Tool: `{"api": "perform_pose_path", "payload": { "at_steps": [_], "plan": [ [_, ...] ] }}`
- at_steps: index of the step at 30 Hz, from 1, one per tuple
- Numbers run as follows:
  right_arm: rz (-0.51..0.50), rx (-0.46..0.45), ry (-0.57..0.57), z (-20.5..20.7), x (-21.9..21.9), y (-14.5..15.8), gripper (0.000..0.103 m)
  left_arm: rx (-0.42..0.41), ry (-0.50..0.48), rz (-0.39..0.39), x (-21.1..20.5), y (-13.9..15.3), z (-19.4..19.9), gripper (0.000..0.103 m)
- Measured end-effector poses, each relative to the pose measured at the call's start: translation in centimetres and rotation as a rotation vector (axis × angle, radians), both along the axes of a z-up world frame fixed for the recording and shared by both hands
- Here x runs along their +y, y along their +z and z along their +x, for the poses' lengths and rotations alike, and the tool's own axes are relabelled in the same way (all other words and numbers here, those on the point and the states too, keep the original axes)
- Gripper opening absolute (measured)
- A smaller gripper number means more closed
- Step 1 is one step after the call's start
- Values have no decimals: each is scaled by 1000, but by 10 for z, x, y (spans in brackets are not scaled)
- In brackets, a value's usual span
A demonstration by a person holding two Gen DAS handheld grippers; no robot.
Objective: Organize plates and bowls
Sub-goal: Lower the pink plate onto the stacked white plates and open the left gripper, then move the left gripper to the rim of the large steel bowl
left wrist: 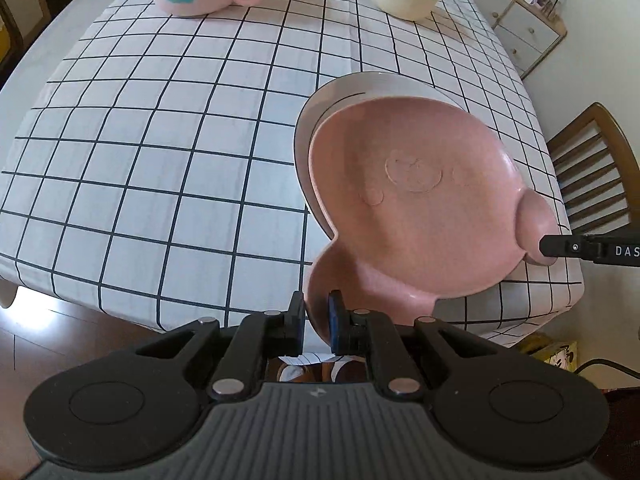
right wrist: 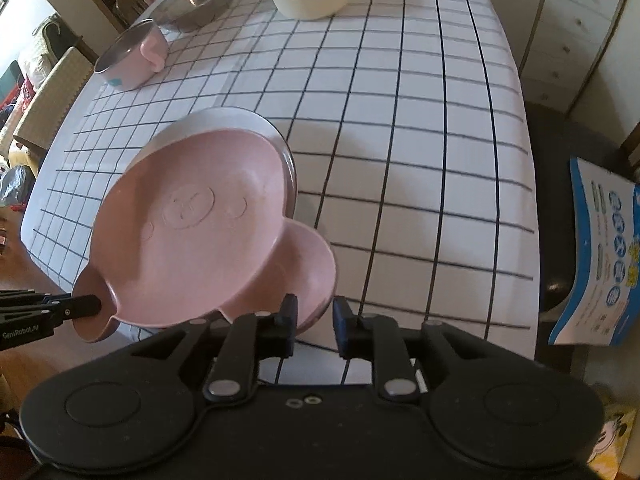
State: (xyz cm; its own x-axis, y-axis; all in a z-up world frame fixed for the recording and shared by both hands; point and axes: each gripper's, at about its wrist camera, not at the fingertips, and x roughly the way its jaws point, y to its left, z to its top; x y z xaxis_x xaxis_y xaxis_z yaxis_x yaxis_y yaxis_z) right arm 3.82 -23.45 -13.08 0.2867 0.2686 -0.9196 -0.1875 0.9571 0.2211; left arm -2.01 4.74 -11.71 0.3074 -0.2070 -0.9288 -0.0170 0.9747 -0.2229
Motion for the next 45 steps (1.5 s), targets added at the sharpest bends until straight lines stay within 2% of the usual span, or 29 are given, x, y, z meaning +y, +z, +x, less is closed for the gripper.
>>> {"api": "perform_pose_path", "payload": {
  "at_steps": [7,20,24,31,40,42,43,44,45],
  "plan": [
    [3,-12,9,-2,-2,4,33,0,-4,-10,0,-1,0,11],
    [-13,-109,47,-4,-6,23,47,-32,33,-28,10,11,-7,13],
    [-25,-162,76,-4,-2,31,51,-80,46,-3,16,26,-8,13],
    [-12,-247,136,0,7,47,61,-211,35,77,12,59,-4,13],
    [-2,-384,235,22,31,78,77,-343,33,99,2,89,27,14],
    [-2,-409,247,29,36,84,80,-369,31,104,0,95,35,18],
    [-1,-421,252,33,38,88,81,-382,31,105,-1,99,41,30],
    [-4,-434,256,37,40,90,81,-394,37,97,-2,103,46,47],
    [-6,-445,258,41,42,93,83,-406,43,86,-2,107,50,57]
  ]
}}
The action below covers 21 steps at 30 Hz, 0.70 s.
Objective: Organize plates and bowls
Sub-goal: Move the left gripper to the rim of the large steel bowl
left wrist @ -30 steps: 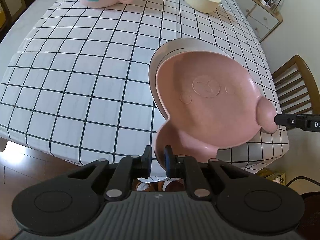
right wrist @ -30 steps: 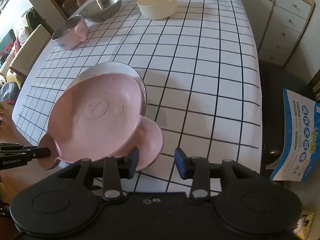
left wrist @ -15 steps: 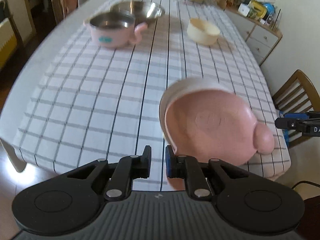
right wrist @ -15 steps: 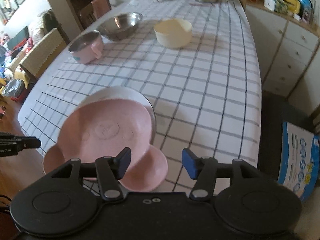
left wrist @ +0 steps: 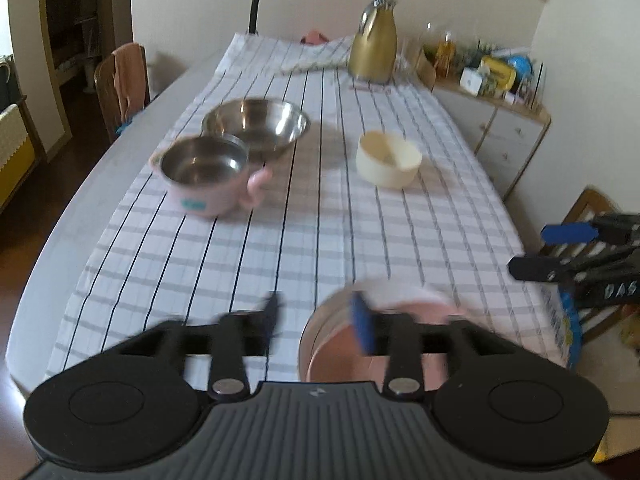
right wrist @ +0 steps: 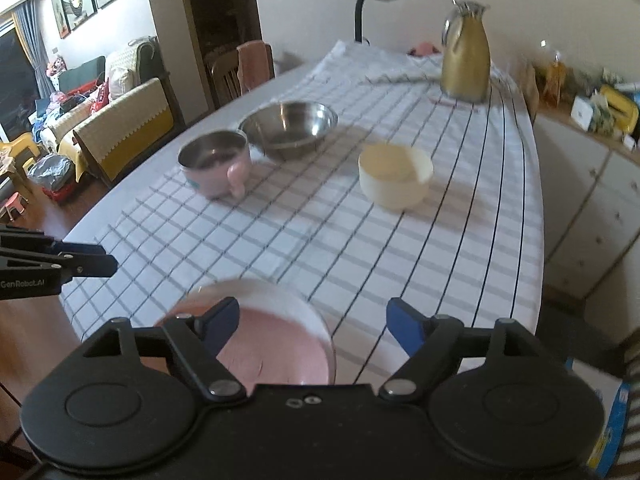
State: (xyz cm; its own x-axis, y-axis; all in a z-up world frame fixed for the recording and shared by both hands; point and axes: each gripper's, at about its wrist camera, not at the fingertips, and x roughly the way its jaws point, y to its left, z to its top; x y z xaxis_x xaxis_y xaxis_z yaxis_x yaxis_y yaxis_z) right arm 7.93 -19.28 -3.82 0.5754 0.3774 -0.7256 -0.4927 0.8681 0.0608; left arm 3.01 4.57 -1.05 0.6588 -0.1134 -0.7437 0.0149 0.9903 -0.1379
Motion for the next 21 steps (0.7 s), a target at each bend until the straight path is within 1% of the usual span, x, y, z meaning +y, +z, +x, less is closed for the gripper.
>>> {"api": "perform_pose_path", "payload": {
  "at_steps": [1,2,10,12,13,15,21],
  "plan": [
    [1,-9,3,4,2,3,83,-21,1,-10,0,4,4,71],
    [4,-17,8,8,4,5,85,-43,4,-9,0,8,7,73],
    [8,-68,30,39,16,23,89,-110,26,60,-7,26,40,73],
    [6,-87,35,48,21,27,95,-126,37,69,-6,30,49,73],
    [8,-99,37,52,22,29,96,-131,43,71,-4,33,54,73],
    [7,-118,44,61,26,33,99,-142,58,68,-1,35,65,78],
    [20,-148,38,99,37,45,102,-192,114,60,12,45,99,79]
  ]
}}
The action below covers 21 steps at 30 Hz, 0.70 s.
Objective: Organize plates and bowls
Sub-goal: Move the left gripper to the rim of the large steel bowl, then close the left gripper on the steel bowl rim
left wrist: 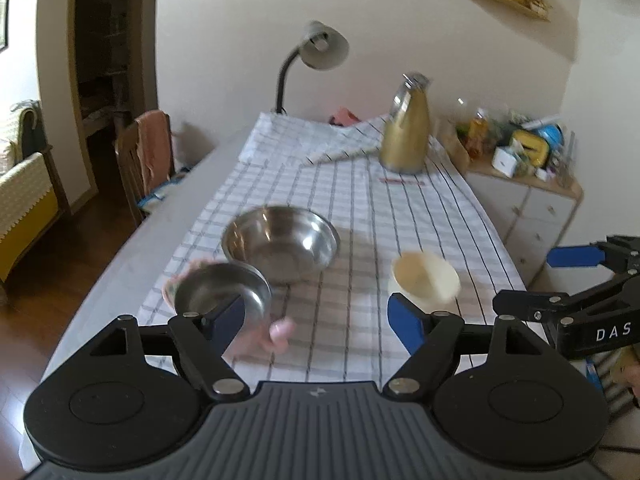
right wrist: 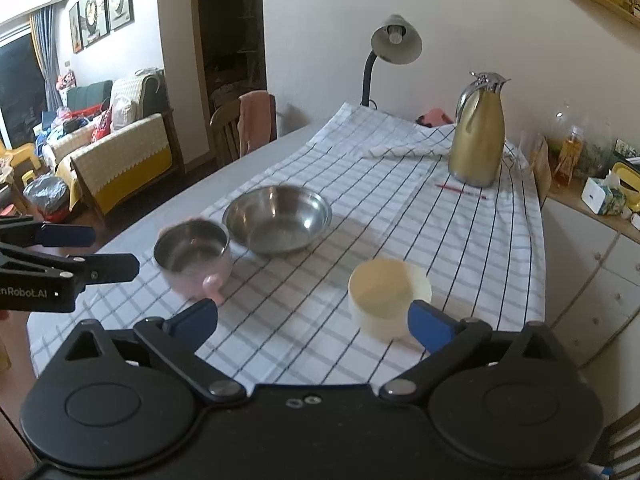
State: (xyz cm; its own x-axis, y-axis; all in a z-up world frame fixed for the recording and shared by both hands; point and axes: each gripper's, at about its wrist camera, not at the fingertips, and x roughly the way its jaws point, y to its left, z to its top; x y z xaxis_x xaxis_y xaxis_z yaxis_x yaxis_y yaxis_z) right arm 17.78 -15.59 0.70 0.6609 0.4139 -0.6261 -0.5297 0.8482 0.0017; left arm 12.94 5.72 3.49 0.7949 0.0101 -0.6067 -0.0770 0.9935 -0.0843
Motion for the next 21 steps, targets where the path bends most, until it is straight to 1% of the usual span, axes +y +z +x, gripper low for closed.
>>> {"api": "perform_pose_path", "payload": {
  "at_steps": [7,9,12,13,14,16,17,19,21],
  "plan": [
    [30,-36,-17,55,15,12,103,-101,75,0,19,11,47,79],
    [31,-51,-20,67,20,14,103,-133,96,12,22,14,60,79],
    [23,-68,-19,85,32,13,103,-191,99,40,25,17,78,80],
    [19,-85,-19,89,36,12,103,-196,101,45,27,16,85,83],
    [13,-103,-19,93,40,11,103,-196,104,47,28,16,92,86],
    [21,-141,-17,101,46,9,103,-184,114,52,32,13,107,86],
    [27,-147,-15,107,49,7,103,-177,123,56,33,11,113,86],
    [32,-131,-18,120,55,1,103,-146,150,62,39,6,129,86],
    [48,-113,-25,135,60,-4,103,-106,158,35,48,1,144,86]
  ]
}}
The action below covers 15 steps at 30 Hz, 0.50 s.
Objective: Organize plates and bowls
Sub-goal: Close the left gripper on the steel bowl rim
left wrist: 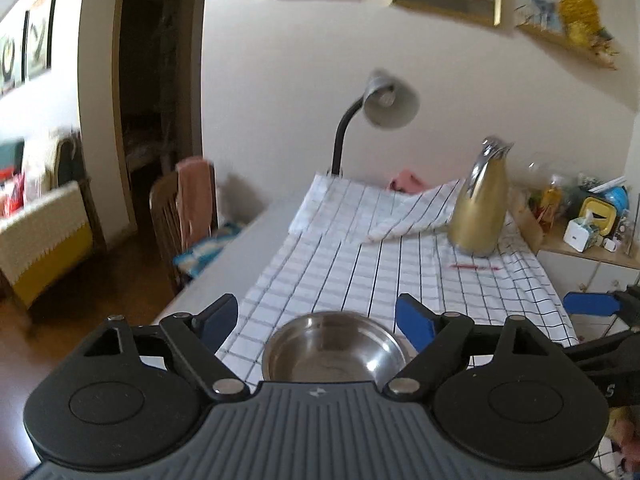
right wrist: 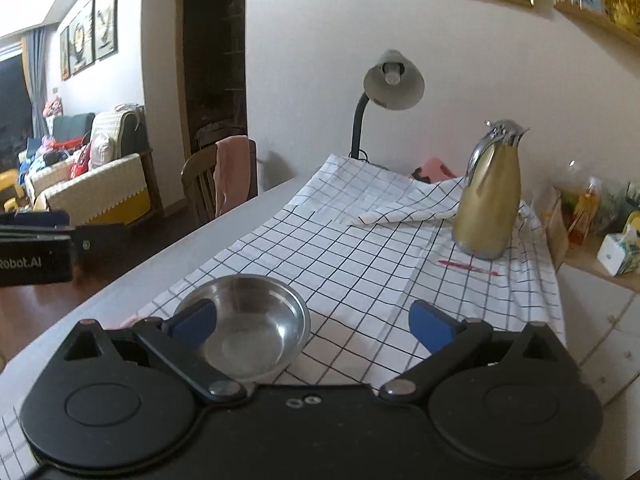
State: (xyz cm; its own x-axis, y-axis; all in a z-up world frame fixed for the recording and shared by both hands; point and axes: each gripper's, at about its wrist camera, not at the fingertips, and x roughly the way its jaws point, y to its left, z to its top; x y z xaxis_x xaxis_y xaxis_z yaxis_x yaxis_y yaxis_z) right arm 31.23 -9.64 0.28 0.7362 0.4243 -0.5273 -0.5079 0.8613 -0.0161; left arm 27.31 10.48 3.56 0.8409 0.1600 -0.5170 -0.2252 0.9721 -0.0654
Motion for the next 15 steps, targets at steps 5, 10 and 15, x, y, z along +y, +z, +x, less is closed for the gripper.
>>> {"api": "perform_pose_path", "payload": {
  "at_steps": [5,10,15],
  "plan": [
    [9,95,42,38,14,-13,103,96,24,-43,20,-22,38,86],
    [8,182,22,71,27,-32,101,219,43,-98,40,-52,69,86],
    [-20,272,5,100,39,-57,91,344,59,-153,55,-80,100,86]
  ]
}}
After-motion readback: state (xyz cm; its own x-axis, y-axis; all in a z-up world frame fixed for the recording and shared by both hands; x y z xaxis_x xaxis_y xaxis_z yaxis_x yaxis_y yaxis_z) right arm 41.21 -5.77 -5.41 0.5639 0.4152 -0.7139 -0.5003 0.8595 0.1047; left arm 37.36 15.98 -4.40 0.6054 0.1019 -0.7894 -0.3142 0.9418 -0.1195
